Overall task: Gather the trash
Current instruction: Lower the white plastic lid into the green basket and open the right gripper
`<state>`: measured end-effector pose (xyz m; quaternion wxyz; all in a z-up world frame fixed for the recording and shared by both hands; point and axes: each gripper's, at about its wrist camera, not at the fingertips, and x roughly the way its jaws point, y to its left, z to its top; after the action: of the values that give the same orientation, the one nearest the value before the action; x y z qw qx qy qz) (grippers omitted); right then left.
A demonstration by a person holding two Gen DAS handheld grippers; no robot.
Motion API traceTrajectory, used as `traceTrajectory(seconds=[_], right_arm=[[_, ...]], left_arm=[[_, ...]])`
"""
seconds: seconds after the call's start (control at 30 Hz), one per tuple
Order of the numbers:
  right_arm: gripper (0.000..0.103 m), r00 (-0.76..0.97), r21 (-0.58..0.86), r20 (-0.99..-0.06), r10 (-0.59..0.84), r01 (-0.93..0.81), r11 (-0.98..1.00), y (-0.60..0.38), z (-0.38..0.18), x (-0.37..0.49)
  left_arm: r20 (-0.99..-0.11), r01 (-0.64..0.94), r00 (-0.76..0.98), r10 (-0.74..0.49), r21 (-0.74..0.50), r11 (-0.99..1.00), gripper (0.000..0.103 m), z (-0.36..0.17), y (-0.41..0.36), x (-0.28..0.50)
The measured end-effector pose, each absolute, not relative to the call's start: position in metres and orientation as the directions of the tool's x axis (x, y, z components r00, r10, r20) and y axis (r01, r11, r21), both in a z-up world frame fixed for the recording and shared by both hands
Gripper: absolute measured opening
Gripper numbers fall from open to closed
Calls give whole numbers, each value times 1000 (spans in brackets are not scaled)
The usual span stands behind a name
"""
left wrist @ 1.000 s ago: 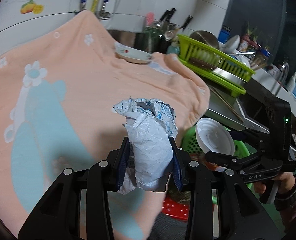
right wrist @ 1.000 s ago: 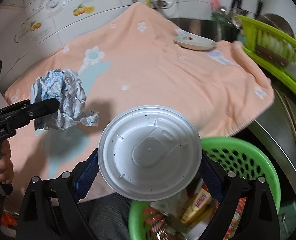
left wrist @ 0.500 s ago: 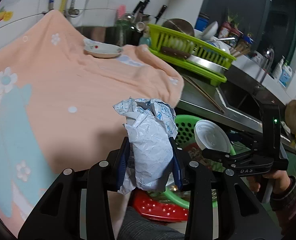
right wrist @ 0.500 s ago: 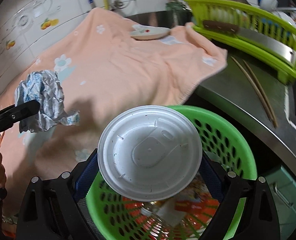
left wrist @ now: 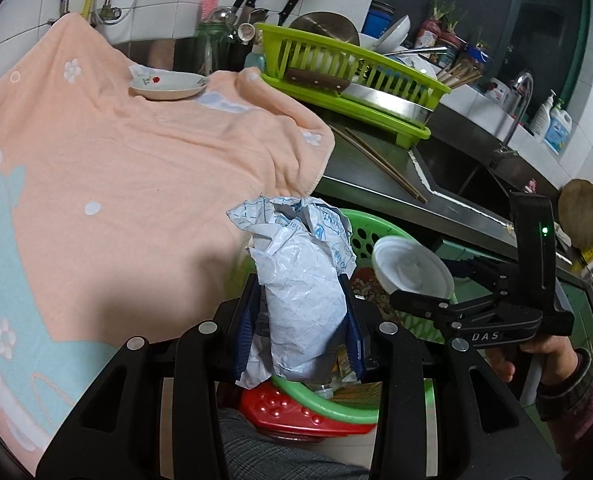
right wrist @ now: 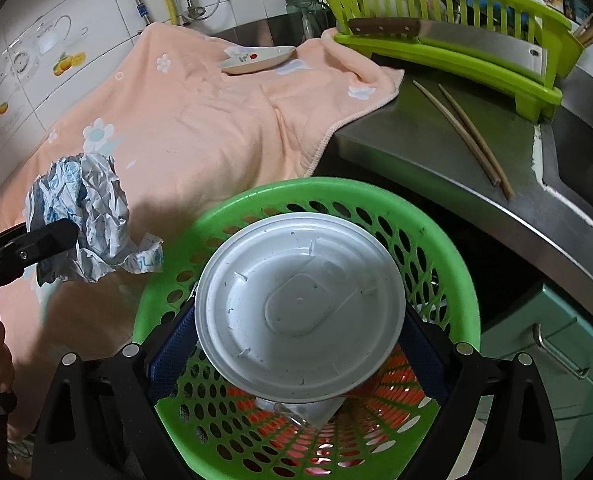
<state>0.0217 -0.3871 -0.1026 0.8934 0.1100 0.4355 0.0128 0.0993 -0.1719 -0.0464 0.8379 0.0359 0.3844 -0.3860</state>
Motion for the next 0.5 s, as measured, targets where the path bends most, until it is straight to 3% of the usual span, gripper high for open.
traceTrajectory(seconds=[0.5], right_arm=[[91,604,268,-775,186,47,962,-378,-112,22]], left_arm=[[-681,671,391,-619,-251,698,38,-53,-175,103]])
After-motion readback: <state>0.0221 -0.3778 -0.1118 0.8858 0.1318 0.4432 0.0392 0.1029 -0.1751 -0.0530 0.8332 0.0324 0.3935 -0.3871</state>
